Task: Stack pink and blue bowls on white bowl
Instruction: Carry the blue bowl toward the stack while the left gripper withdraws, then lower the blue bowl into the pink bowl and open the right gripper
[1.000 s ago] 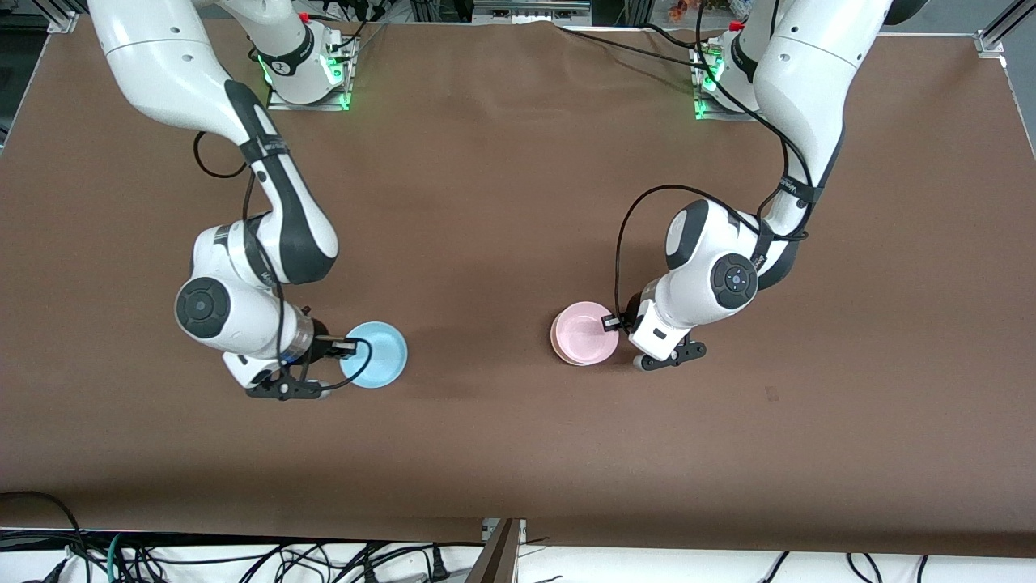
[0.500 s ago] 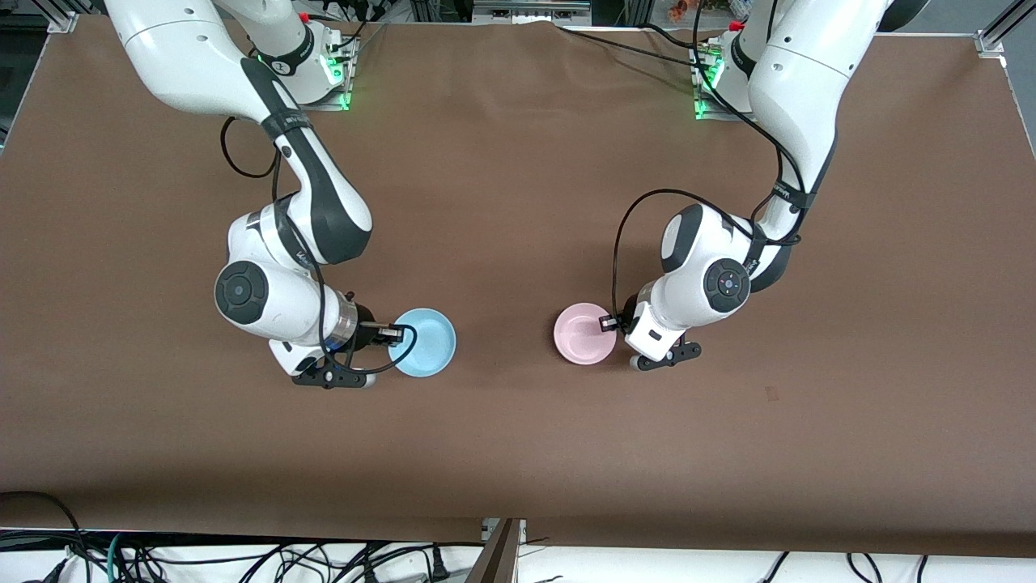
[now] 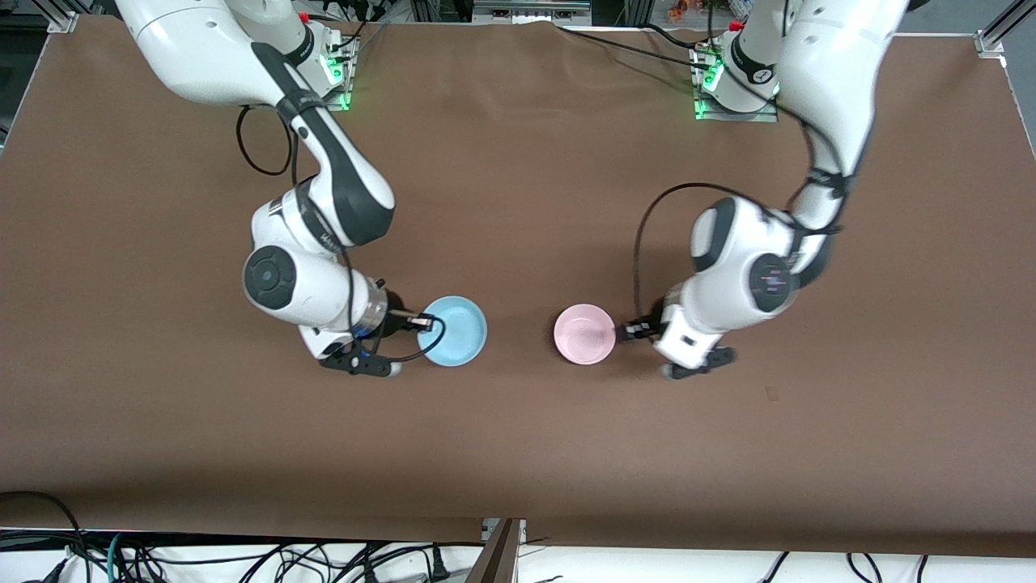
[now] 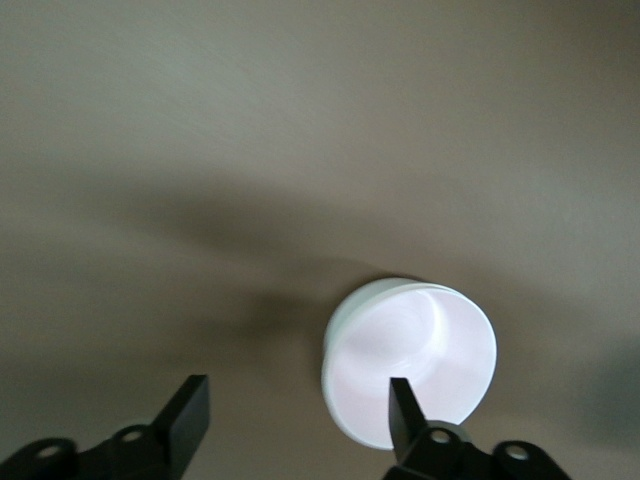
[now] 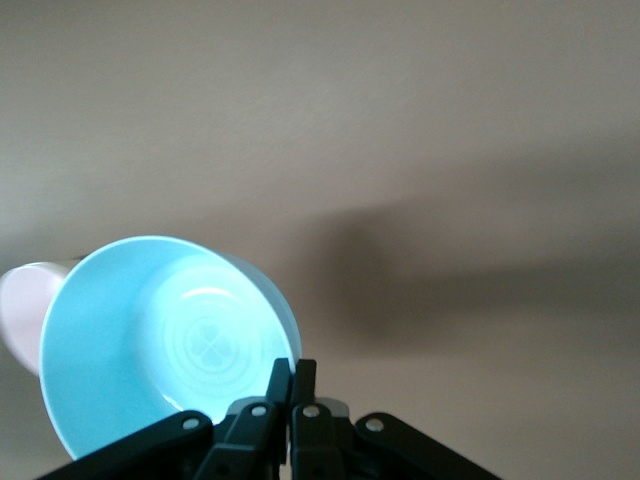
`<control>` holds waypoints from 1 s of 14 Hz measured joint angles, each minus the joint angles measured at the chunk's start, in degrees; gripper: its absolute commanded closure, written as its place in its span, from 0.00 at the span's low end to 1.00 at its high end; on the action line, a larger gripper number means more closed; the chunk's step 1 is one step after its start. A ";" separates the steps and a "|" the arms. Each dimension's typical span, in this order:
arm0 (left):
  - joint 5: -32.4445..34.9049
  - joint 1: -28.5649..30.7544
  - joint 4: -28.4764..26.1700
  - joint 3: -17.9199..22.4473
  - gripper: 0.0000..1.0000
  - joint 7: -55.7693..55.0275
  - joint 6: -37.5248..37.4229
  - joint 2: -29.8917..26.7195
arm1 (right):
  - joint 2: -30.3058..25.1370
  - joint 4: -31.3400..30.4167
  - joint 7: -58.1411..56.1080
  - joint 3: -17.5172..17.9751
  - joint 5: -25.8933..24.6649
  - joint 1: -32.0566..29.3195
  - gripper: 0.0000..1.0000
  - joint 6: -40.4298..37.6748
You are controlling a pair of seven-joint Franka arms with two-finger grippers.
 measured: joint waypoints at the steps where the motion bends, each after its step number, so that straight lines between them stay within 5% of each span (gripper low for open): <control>1: 3.40 2.33 0.33 0.64 0.00 0.34 -5.46 -3.08 | 0.00 0.40 2.46 0.62 0.00 0.81 1.00 0.27; 3: 10.68 6.53 0.69 0.77 0.00 3.92 -15.28 -9.53 | 0.11 0.59 7.72 0.79 0.00 3.38 1.00 2.71; 7: 13.19 9.48 4.86 2.68 0.00 11.03 -28.04 -16.63 | 3.05 1.06 21.08 0.56 -0.29 10.35 1.00 13.66; 14: 13.21 15.08 10.47 6.52 0.00 25.05 -39.66 -18.69 | 13.32 12.16 31.11 -10.53 -3.26 26.26 1.00 16.34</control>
